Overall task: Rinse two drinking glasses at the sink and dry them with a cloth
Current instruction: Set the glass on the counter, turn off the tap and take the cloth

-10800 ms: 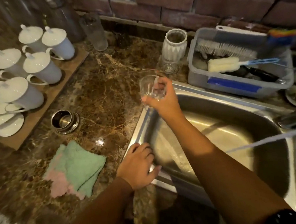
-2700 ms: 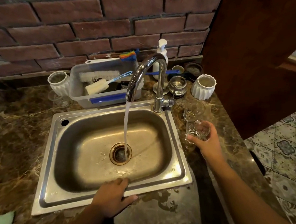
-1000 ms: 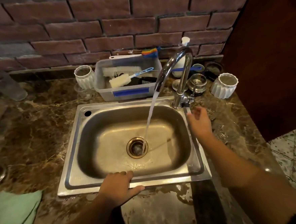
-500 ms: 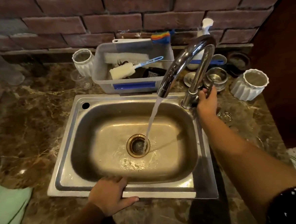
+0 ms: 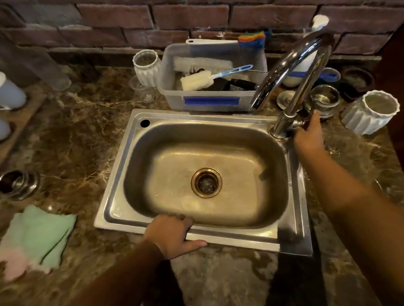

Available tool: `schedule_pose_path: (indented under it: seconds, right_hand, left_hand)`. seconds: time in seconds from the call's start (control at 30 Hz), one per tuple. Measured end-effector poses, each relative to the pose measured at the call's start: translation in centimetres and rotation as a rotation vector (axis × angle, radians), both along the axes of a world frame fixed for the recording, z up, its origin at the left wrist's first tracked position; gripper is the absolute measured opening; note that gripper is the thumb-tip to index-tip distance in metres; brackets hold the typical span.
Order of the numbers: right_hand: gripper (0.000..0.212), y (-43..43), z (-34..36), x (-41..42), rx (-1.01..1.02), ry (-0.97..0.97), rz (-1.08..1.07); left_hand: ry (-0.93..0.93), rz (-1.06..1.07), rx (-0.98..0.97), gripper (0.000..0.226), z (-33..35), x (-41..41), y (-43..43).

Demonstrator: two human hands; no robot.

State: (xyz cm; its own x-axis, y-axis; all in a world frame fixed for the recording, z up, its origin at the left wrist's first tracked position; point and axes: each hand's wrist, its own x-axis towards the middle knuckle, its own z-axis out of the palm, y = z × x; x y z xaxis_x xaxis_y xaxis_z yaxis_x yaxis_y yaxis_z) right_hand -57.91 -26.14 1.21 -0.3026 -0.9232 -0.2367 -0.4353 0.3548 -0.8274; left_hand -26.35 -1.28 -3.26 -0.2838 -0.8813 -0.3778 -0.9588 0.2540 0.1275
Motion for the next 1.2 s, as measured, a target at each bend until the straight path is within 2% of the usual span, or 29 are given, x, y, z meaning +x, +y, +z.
schedule_pose_path:
  seconds: [0.13, 0.23, 0.3, 0.37, 0.5, 0.63, 0.73, 0.83, 0.93, 1.0, 1.07, 1.1, 1.17, 1.2]
  right_hand:
    - [0.056, 7.0, 1.4, 2.7, -0.034, 0.005, -0.039]
    - [0.046, 13.9, 1.9, 8.0, -0.025, -0.001, -0.071]
    - [0.046, 17.9, 1.7, 13.1, 0.031, 0.032, 0.063]
    - [0.046, 21.1, 1.5, 19.2, 0.053, 0.055, 0.254]
    - [0.043, 25.3, 1.6, 30.3, 0.003, 0.14, 0.599]
    - [0.039, 27.3, 1.8, 39.3, -0.059, 0.22, 0.88]
    - [0.055, 28.2, 1.1, 44.8, 0.007, 0.318, 1.082]
    - [0.069, 29.6, -0.2, 48.4, 0.016, 0.493, 1.107]
    - [0.069, 30.9, -1.4, 49.4, -0.029, 0.616, 1.055]
    - [0.052, 31.0, -1.6, 49.4, -0.07, 0.574, 1.04]
    - [0.024, 30.8, -1.0, 49.2, -0.1, 0.469, 1.03]
    - [0.017, 30.7, -0.5, 48.9, -0.076, 0.412, 1.034]
    - [0.021, 30.7, 0.4, 48.0, 0.014, 0.265, 1.03]
    - [0.023, 30.7, 0.9, 47.3, 0.056, 0.171, 1.003]
  left_hand:
    - [0.063, 0.03, 0.046, 0.077, 1.1, -0.1, 0.2]
    - [0.249, 0.046, 0.027, 0.05, 1.7, 1.4, 1.7]
    - [0.35, 0.016, -0.025, 0.034, 2.3, 3.7, 3.1]
    - [0.403, 0.033, -0.077, 0.028, 3.2, 7.7, 4.7]
    - [0.397, 0.25, -0.246, 0.022, 4.5, 17.9, 7.8]
    - [0.279, 0.576, -0.387, 0.023, 5.3, 27.7, 10.5]
    - [0.151, 0.878, -0.253, 0.039, 5.1, 32.5, 11.9]
    - [0.19, 1.059, -0.116, 0.069, 4.1, 34.1, 12.5]
    - [0.314, 1.196, -0.116, 0.073, 3.5, 33.5, 11.8]
    - [0.329, 1.273, -0.033, 0.07, 3.3, 33.2, 11.3]
    - [0.415, 1.291, 0.052, 0.049, 3.4, 33.3, 11.0]
    - [0.489, 1.293, 0.071, 0.035, 3.5, 33.4, 10.9]
    - [0.625, 1.272, 0.067, 0.013, 4.3, 33.4, 11.2]
    - [0.683, 1.25, 0.051, 0.012, 5.0, 33.2, 11.3]
